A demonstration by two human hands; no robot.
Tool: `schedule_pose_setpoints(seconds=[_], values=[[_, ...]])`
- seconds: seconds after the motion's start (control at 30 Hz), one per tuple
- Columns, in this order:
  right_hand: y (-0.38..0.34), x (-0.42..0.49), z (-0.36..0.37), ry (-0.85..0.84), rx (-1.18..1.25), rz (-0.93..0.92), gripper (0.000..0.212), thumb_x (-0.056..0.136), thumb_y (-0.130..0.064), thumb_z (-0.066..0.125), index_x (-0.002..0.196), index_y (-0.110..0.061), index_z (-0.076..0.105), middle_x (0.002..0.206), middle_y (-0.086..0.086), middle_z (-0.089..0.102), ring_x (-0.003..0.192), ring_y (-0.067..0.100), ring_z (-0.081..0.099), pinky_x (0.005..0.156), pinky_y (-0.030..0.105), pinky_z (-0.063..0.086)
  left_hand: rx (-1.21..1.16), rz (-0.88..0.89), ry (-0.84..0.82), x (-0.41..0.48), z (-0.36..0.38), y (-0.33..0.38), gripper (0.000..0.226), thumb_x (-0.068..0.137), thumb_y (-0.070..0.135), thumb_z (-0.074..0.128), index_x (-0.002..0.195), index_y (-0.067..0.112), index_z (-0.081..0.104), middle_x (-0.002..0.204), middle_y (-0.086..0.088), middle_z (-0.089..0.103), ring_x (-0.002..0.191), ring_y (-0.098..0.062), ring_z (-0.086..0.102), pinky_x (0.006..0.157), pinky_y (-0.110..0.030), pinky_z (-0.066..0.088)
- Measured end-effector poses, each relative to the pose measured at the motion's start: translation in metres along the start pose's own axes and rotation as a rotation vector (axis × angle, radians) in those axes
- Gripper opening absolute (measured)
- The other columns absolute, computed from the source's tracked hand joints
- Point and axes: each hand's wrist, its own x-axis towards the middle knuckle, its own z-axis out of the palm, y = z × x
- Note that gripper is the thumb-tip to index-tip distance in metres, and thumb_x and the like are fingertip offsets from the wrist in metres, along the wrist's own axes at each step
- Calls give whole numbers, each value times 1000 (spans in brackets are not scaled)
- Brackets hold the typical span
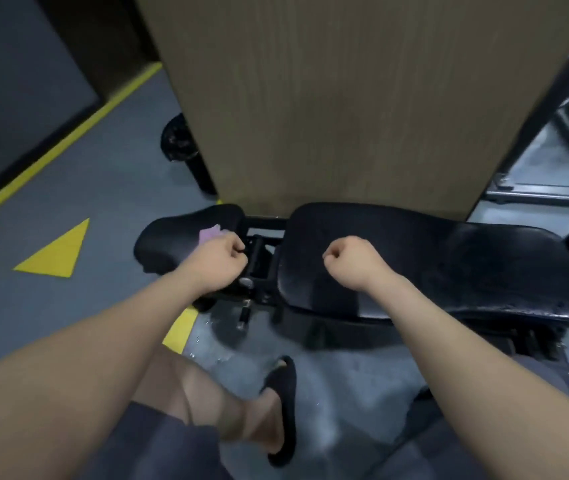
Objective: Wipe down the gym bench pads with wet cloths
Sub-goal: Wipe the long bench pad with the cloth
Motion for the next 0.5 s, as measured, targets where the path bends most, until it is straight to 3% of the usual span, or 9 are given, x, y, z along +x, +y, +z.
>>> schedule_pose_setpoints(seconds=[0.1, 0.2, 0.27, 0.33, 0.4, 0.5], values=[[-26, 14, 20, -29, 21, -26, 28, 96, -25, 48, 95, -12, 73, 100, 3, 73, 93, 23, 65, 84, 39, 57, 0, -67, 22, 2, -18, -38, 14, 92, 26, 57, 103, 21, 64, 110, 0, 69, 101, -22, 64, 83, -27, 45], [-43, 34, 42, -72, 37, -19, 30, 97, -22, 47, 97, -11, 74, 97, 3, 73, 91, 22, 65, 81, 35, 56, -6, -108, 30, 24, -15, -71, 23, 90, 26, 59, 108, 14, 66, 107, -3, 68, 102, -25, 63, 86, -31, 49], [-51, 53, 57, -85, 8, -14, 30, 95, -22, 47, 95, -10, 74, 96, 4, 74, 92, 22, 66, 82, 35, 56, -1, -122, 32, 47, -4, -93, 22, 89, 24, 59, 103, 8, 66, 110, -7, 65, 105, -28, 61, 85, -31, 47], [-55, 74, 69, -91, -48, -3, 28, 94, -21, 48, 91, -11, 74, 97, 4, 74, 94, 24, 66, 84, 36, 56, 1, -146, 31, 71, 12, -114, 20, 89, 25, 60, 102, 11, 66, 118, -10, 59, 116, -31, 55, 95, -33, 43], [-57, 91, 78, -104, -81, 33, 27, 95, -20, 48, 91, -11, 73, 98, 5, 73, 93, 24, 66, 85, 38, 57, 13, -168, 38, 94, 26, -126, 28, 91, 27, 61, 115, 13, 66, 126, -13, 51, 124, -34, 46, 106, -33, 35], [-60, 112, 92, -118, -105, 73, 27, 95, -21, 49, 92, -10, 74, 95, 5, 74, 92, 24, 67, 82, 35, 57, -7, -175, 69, 128, 41, -135, 42, 93, 29, 64, 130, 12, 57, 134, -15, 43, 128, -36, 38, 109, -32, 29]])
